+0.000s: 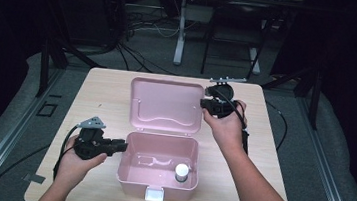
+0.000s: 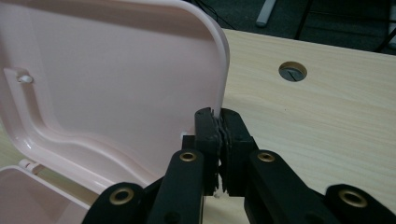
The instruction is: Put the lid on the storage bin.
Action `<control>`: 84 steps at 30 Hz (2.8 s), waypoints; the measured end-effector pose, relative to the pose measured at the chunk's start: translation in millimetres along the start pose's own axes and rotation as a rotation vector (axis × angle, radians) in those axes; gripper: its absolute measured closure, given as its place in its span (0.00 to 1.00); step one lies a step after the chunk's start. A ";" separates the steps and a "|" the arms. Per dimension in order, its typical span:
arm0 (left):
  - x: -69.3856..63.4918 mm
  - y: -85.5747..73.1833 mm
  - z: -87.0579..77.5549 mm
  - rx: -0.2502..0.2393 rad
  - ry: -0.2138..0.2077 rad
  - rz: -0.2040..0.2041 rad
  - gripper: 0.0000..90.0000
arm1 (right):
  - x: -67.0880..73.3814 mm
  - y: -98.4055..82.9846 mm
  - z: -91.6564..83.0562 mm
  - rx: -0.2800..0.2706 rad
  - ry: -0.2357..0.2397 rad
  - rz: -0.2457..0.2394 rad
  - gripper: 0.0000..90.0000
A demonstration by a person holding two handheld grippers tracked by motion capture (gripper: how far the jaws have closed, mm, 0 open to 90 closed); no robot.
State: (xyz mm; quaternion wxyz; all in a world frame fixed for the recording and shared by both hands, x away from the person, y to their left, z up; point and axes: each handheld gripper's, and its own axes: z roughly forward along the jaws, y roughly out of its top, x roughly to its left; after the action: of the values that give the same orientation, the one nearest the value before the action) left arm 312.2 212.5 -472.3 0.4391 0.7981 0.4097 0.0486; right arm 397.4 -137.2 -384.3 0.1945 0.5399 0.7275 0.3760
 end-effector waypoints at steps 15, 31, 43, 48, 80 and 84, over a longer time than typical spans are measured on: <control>-0.3 -0.1 0.0 0.000 0.002 -0.005 0.83 | 8.1 -14.5 -26.1 -0.056 0.018 -0.057 0.97; -0.3 -0.4 0.2 -0.003 0.004 -0.004 0.84 | 12.2 -34.0 -47.4 -0.100 0.049 -0.107 0.97; 1.1 0.4 -1.6 -0.007 -0.007 0.000 0.84 | 17.6 -46.1 -58.7 -0.116 0.049 -0.145 0.97; -0.6 2.7 -7.5 -0.025 0.000 0.008 0.84 | 18.5 -49.4 -61.5 -0.119 0.055 -0.146 0.96; -19.9 55.4 -41.1 -0.183 0.094 0.125 0.76 | 21.2 -66.3 -68.8 -0.166 0.080 -0.146 0.94; -23.9 62.7 -42.8 -0.203 0.107 0.139 0.76 | 20.4 -66.8 -68.9 -0.168 0.090 -0.144 0.92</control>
State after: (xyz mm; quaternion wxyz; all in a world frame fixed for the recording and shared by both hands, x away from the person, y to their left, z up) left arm 316.1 206.7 -393.1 0.4905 0.7726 0.3690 0.1625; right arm 300.2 -150.3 -388.2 0.2328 0.4507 0.7384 0.4444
